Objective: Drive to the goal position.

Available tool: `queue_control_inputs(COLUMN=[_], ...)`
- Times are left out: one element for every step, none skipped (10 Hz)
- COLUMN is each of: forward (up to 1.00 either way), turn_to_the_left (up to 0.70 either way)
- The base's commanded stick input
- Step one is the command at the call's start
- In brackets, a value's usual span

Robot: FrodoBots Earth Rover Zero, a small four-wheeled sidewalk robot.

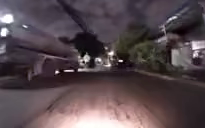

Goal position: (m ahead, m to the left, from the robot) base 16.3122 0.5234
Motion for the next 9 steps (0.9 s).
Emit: queue_control_inputs(forward=[1.00, 1.00, 1.00, 1.00, 1.00, 1.00, 1.00, 1.00, 1.00], turn_to_the_left=[0.00, 0.00, 0.00, 0.00, 0.00, 0.00, 0.00, 0.00, 0.00])
